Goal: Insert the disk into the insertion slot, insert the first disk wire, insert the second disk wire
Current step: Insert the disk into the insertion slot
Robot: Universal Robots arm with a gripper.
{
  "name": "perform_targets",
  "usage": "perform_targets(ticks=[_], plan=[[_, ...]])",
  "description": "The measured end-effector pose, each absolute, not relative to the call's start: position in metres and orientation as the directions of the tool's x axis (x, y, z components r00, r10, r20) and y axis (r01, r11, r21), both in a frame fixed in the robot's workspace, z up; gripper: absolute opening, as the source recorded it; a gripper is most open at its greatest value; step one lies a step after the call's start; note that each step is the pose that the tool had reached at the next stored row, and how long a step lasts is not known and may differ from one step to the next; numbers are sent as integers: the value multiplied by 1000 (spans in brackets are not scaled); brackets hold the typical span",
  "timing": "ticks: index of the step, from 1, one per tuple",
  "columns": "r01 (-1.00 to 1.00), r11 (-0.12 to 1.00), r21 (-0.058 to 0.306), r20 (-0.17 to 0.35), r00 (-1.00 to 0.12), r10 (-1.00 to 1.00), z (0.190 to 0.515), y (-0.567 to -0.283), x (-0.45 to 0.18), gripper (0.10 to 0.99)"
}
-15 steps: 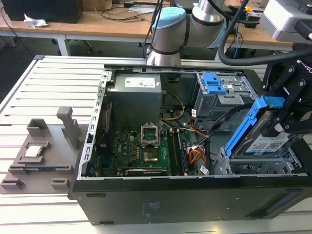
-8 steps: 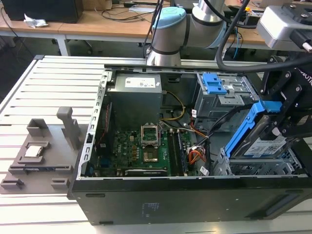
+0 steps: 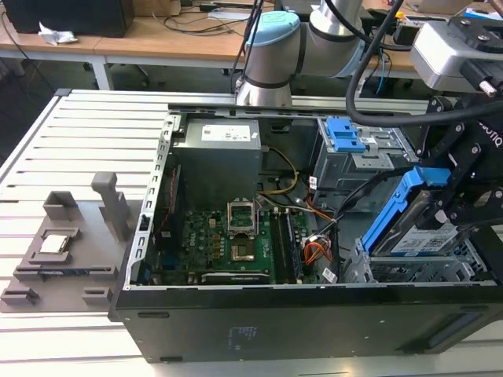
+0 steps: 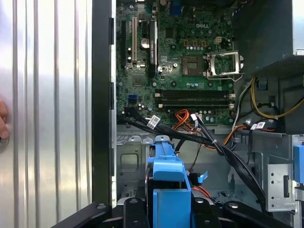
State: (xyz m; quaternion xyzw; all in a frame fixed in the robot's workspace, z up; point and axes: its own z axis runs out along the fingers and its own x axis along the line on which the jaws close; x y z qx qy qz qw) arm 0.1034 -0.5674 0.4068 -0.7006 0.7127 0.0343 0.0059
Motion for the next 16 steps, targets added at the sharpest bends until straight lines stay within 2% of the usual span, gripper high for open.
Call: perform_targets(ticks=[14,15,16], plan=[[-999,16,41,-56,-18,-998,399,-567,103,361],[-999,16,41,-57,-18,-998,399,-567,103,373],[-999,16,41,-56,-18,-998,399,-567,103,435]])
